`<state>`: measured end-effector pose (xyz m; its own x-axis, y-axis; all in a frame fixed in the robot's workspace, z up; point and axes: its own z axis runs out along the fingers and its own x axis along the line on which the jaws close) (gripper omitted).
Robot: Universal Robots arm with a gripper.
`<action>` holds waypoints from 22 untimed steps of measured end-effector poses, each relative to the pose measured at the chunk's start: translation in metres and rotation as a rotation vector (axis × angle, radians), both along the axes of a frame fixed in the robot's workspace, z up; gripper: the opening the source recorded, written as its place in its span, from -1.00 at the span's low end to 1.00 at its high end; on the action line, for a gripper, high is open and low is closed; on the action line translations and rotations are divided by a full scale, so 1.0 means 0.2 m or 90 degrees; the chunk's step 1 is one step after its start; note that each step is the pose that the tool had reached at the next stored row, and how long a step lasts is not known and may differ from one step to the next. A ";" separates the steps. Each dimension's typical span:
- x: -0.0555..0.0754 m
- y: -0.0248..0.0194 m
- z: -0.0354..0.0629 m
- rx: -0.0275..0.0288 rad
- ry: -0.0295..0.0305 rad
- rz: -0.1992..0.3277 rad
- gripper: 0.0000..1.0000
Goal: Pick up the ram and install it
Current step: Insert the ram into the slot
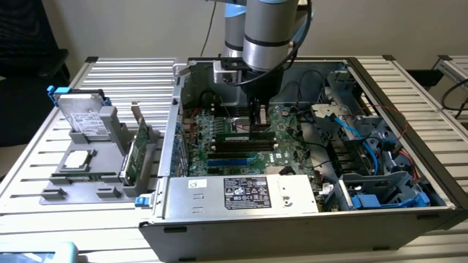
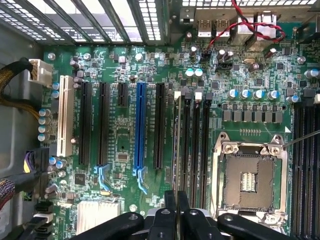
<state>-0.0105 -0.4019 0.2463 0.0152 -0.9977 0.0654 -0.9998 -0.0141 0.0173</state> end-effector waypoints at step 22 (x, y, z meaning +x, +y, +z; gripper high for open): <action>0.00 0.008 -0.051 0.0006 -0.0006 0.000 -0.74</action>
<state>-0.0103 -0.4003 0.2362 0.0152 -0.9978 0.0644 -0.9998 -0.0142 0.0163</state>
